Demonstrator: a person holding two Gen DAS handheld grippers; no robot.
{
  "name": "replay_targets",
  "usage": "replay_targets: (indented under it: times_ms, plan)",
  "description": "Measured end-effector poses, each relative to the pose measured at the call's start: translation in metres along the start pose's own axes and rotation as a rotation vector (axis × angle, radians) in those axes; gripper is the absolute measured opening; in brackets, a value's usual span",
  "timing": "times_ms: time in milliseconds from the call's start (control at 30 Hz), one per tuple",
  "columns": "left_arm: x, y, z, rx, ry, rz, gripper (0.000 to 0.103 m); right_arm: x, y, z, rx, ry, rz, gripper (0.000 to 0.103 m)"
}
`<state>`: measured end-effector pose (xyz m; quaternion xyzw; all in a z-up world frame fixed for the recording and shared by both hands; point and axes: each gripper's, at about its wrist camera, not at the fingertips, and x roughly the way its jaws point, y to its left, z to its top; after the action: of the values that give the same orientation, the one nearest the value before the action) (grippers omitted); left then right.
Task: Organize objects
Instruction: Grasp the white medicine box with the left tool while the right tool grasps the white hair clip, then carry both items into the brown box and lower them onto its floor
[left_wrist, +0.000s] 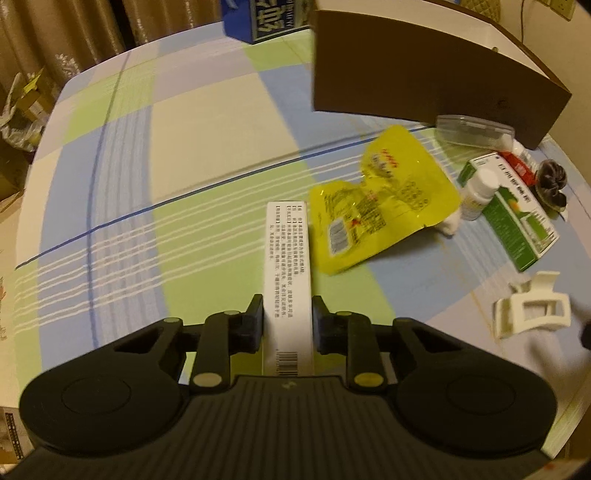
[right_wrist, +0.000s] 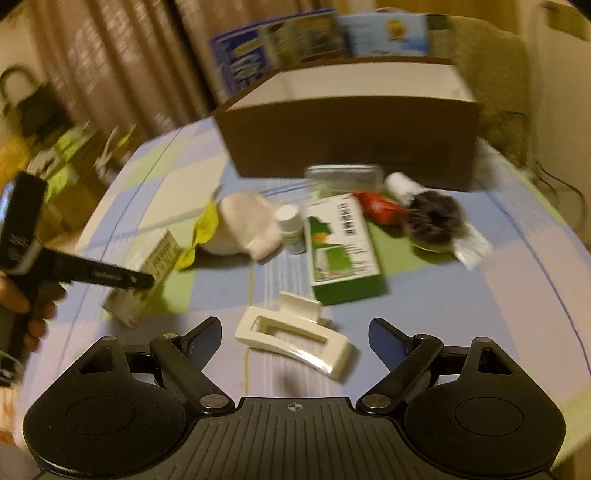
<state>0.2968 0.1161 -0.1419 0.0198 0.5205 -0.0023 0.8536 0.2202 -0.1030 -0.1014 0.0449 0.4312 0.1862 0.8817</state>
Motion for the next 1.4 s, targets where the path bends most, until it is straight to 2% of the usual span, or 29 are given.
replay_targets:
  times_ms: [133, 333, 433, 467, 567, 667, 767, 833, 900, 1100, 1400]
  plan:
    - [-0.006, 0.019, -0.009, -0.015, 0.009, 0.019, 0.022, 0.025, 0.0, 0.002, -0.075, 0.046, 0.018, 0.085]
    - [-0.013, 0.04, -0.021, -0.039, 0.017, 0.023, 0.022, 0.045, 0.006, -0.006, -0.101, 0.125, 0.025, 0.085]
    - [-0.014, 0.044, -0.024, -0.045, 0.023, 0.018, 0.022, 0.04, 0.022, -0.01, -0.095, 0.132, 0.089, 0.083]
    - [-0.013, 0.046, -0.025, -0.046, 0.026, 0.013, 0.022, 0.038, 0.028, -0.012, -0.102, 0.124, 0.08, 0.082]
    - [-0.013, 0.046, -0.026, -0.043, 0.028, 0.005, 0.022, 0.041, 0.038, -0.012, -0.11, 0.1, -0.049, 0.078]
    - [-0.009, 0.046, -0.024, -0.037, 0.028, -0.003, 0.022, 0.044, 0.039, -0.006, -0.08, 0.082, -0.064, 0.076]
    - [-0.006, 0.047, -0.022, -0.034, 0.031, -0.005, 0.022, 0.056, 0.049, -0.001, -0.154, 0.093, -0.098, 0.071]
    - [-0.004, 0.047, -0.021, -0.034, 0.034, -0.006, 0.022, 0.065, 0.052, -0.001, -0.196, 0.114, -0.123, 0.052]
    - [-0.003, 0.046, -0.02, -0.032, 0.034, -0.007, 0.022, 0.07, 0.052, -0.002, -0.206, 0.126, -0.135, 0.046]
    - [0.0, 0.043, -0.017, -0.03, 0.025, -0.005, 0.022, 0.068, 0.058, -0.006, -0.226, 0.114, -0.16, 0.041]
    - [-0.012, 0.039, -0.02, -0.033, 0.0, 0.011, 0.022, 0.04, 0.043, 0.002, -0.13, 0.09, -0.118, 0.04]
